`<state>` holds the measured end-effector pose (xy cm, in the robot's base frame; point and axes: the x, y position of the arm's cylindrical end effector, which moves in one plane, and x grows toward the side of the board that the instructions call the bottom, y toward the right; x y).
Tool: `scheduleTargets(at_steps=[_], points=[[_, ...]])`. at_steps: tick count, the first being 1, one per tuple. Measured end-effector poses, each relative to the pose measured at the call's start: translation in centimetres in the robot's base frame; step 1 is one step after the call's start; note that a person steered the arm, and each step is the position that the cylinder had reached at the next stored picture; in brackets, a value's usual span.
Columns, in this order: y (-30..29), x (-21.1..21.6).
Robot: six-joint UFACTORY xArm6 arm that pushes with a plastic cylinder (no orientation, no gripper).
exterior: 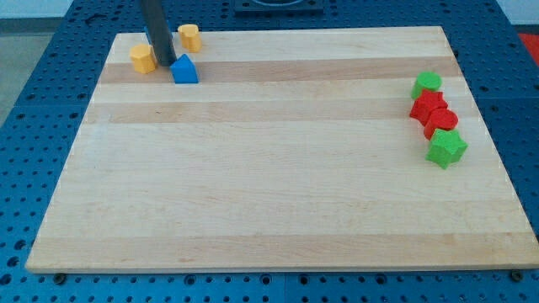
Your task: Move blue triangle to the top center
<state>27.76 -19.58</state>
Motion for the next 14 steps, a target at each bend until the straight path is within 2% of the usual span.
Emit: scheduleTargets(at_steps=[1,3,4,5,6,9,12,14], points=[[1.2,0.9],[15.6,-1.9],[17.4,-2.8],[16.5,-4.7],[12.5,-4.7],[3.0,-2.4],[2.5,1.4],[6.2,1.7]])
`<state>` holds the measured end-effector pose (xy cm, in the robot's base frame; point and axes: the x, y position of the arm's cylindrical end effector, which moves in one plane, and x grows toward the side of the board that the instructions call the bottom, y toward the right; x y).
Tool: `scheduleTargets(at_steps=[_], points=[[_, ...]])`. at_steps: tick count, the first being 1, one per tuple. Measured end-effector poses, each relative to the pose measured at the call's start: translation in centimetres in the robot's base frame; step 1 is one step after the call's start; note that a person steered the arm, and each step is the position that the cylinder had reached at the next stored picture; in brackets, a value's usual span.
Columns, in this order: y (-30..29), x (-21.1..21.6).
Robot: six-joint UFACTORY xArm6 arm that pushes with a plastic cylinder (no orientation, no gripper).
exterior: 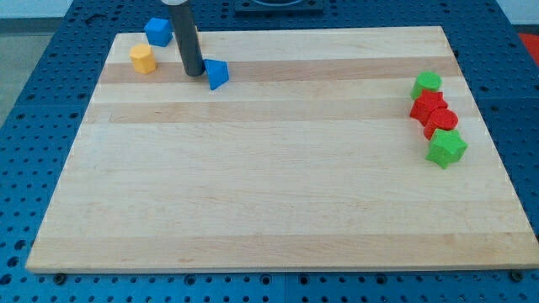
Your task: Move blue triangle to the top center
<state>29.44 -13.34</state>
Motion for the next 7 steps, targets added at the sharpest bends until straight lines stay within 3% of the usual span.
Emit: scheduleTargets(at_steps=[4,7], points=[[0.4,2.3],[10.7,-0.5]])
